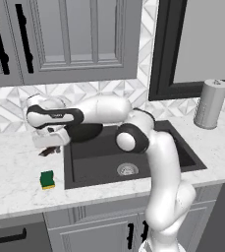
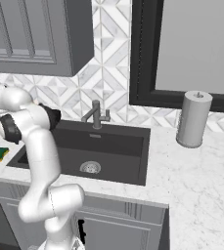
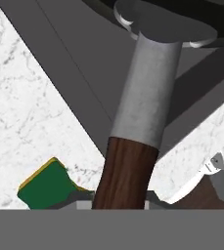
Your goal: Pick the pan and sponge and place them into the sink. Then turn on the water.
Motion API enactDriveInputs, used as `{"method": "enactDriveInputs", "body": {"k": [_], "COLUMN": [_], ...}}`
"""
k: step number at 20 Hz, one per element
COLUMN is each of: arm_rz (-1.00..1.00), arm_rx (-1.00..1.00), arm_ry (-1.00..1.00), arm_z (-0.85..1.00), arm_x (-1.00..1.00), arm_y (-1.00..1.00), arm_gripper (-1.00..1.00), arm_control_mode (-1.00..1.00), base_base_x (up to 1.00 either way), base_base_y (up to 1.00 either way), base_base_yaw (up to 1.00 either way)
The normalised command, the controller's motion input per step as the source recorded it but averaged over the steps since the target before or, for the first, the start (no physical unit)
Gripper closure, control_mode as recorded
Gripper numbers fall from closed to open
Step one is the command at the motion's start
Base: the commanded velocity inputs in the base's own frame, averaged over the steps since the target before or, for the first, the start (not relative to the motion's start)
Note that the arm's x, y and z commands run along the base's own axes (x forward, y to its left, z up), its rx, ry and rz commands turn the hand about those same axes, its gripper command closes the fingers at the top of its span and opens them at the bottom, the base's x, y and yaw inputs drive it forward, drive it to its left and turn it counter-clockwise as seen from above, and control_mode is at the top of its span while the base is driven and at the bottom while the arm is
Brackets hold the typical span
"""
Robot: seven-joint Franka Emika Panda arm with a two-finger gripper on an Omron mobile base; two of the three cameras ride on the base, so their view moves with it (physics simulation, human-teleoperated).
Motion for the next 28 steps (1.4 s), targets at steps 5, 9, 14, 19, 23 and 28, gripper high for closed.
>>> {"method": "enactDriveInputs", "body": {"k": [5, 9, 14, 19, 23, 28], "arm_rz": [-0.22, -0.23, -0.24, -0.26, -0.23, -0.08], "arm_rx": [0.05, 0.08, 0.02, 0.0, 0.0, 0.0], "arm_ry": [-0.09, -0.11, -0.06, -0.02, 0.01, 0.01], "arm_z": [-0.14, -0.12, -0.12, -0.08, -0.04, -0.01], "arm_x": [0.0, 0.0, 0.0, 0.02, 0.16, 0.12], "arm_y": [-0.17, -0.13, -0.08, -0.1, -0.3, -0.34], "arm_gripper": [1.0, 1.0, 1.0, 1.0, 1.0, 1.0], "arm_control_mode": [-1.0, -1.0, -1.0, -1.0, -1.0, -1.0], "base_base_x": [0.0, 0.0, 0.0, 0.0, 0.0, 0.0], "base_base_y": [0.0, 0.0, 0.0, 0.0, 0.0, 0.0], "base_base_yaw": [0.0, 0.0, 0.0, 0.0, 0.0, 0.0]}}
